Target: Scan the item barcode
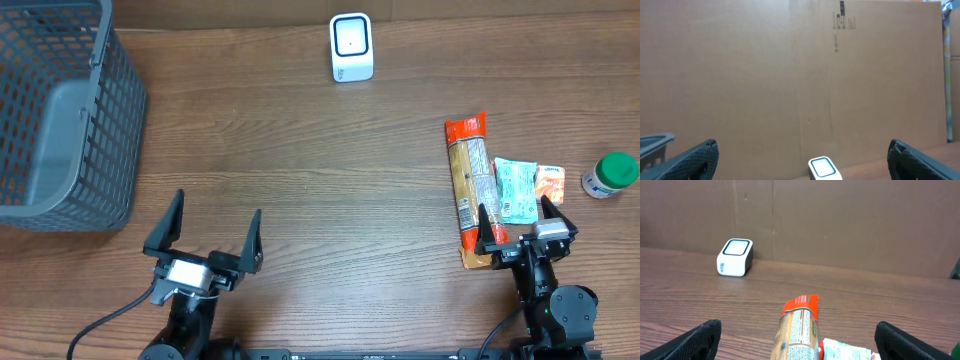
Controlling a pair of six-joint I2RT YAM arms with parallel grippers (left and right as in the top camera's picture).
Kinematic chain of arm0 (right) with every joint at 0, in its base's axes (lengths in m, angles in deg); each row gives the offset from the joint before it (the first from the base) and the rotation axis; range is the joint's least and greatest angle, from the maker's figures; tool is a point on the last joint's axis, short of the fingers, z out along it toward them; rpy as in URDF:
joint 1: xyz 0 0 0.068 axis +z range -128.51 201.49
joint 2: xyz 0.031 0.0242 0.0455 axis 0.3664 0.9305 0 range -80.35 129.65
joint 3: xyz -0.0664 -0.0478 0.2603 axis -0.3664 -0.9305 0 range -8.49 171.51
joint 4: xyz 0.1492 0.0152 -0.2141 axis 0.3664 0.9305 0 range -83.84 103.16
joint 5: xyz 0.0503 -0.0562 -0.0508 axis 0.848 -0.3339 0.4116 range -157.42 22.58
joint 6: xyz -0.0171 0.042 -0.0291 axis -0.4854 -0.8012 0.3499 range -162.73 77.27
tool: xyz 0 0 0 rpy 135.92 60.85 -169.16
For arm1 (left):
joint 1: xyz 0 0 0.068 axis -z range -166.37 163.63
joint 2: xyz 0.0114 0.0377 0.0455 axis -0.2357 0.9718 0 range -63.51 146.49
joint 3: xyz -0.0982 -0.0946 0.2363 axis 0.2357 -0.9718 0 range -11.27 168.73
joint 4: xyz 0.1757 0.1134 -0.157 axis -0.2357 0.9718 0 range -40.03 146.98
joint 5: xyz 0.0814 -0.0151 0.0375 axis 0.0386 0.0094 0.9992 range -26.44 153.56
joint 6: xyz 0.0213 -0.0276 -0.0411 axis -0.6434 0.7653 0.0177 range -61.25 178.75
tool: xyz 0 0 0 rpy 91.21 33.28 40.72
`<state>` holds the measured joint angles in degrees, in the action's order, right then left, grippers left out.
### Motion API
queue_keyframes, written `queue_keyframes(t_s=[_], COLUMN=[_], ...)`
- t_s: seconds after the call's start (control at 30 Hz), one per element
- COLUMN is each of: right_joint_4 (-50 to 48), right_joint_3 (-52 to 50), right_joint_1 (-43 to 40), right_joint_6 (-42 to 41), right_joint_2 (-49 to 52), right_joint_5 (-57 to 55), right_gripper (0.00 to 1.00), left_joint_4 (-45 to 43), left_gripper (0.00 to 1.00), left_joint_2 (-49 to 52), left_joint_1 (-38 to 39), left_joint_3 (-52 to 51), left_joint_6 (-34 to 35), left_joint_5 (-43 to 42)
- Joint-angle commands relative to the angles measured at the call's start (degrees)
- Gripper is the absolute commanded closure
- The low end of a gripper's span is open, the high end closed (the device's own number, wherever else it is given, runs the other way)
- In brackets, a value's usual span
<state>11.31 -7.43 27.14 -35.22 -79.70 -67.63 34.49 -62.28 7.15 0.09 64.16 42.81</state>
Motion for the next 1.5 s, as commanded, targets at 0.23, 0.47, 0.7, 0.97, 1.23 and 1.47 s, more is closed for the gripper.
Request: queue_keyframes(t_s=[0.23,0.47,0.7,0.97,1.23,1.47], right_joint_4=[-0.35,-0.35,-0.35,-0.35,-0.35,-0.35], right_joint_3=[-0.61,-0.61,-0.61,-0.61,-0.61,-0.61], right_joint_1=[-0.26,-0.26,-0.26,-0.26,-0.26,-0.26], right_joint_6=[0.04,0.04,0.04,0.04,0.04,0.04], right_joint_2=[-0.48,-0.48,-0.48,-0.48,-0.48,-0.48], right_joint_5=[0.35,0.35,0.35,0.35,0.35,0.35], right_gripper=[0.00,0.00,0.00,0.00,0.00,0.00], left_joint_4=[0.24,0.42,4.94,13.64,19.91,19.80], left_gripper=[0.00,0.00,0.00,0.00,0.00,0.00], left_joint_2=[-1.03,-1.03,-1.03,-1.05,-1.05,-1.05], left_joint_1=[1.05,1.75,1.95,1.99,2.01,2.03], left_joint_3=[-6.80,-9.70,-11.10,-11.10,-11.10,-11.10], left_joint_6=[-1.16,-1.16,-1.14,-1.16,-3.15,-3.54], left_joint_5=[8.85,13.79,16.48,18.64,19.71,19.69])
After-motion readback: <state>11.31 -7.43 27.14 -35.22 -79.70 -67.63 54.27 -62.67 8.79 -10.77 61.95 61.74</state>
